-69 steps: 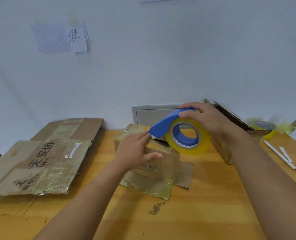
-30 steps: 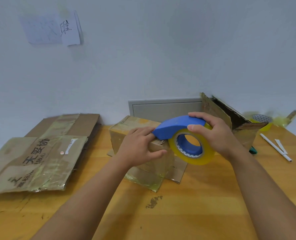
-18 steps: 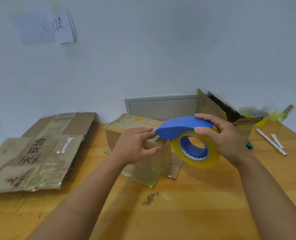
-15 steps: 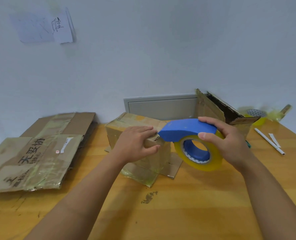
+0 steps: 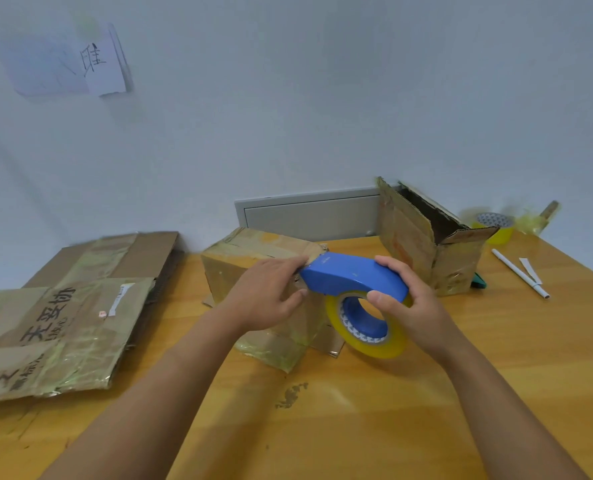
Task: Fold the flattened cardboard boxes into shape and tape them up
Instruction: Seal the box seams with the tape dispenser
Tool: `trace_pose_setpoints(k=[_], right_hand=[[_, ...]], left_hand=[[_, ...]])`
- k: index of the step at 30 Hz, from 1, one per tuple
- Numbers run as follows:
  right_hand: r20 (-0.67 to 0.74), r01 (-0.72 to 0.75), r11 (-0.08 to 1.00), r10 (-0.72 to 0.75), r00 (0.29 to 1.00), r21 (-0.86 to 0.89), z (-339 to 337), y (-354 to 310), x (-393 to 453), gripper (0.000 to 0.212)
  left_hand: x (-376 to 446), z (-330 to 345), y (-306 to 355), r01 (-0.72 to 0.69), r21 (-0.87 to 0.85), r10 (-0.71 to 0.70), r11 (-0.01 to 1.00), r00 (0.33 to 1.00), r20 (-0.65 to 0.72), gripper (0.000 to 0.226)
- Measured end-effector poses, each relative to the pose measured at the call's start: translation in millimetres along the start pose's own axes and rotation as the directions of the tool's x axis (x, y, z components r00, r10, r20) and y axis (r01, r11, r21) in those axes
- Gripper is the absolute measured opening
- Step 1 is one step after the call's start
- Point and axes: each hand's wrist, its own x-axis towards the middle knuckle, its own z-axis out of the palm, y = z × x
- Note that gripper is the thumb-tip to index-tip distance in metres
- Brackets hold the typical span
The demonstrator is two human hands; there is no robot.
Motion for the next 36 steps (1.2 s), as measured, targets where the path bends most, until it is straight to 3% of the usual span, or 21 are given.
trace_pose_setpoints(k=[13,21,26,36], right_hand=[[0.010,0.025,0.991,-0.024,1.000,-0.128,-15.9,-7.8,-26.9,0.066],[0.033,-0.033,0.973,0.042,0.999,-0.228,-37.8,-10.8,-54.0,0.054],[0.061,-0.059,0.934,0.086,0.994,-0.352,-25.1,-9.8,-41.1,0.069],[0.084,-0.068,0.883,0.120,0.989,-0.465,-19.4,-25.8,-5.2,0.073]], left_hand=[[2.8,-4.9,0.1,0.074,0.054,-0.077,0.996,0.996,0.055,0.051],[1.4,0.5,3.5,0.021,0.074,-0.024,0.997,0.999,0.047,0.057],[7.0,1.9,10.2,0.071,0.057,-0.075,0.996,0.994,0.078,0.047],[23.5,30.2,37.9,0.253,0.062,-0.234,0.965,0.946,-0.223,0.017]])
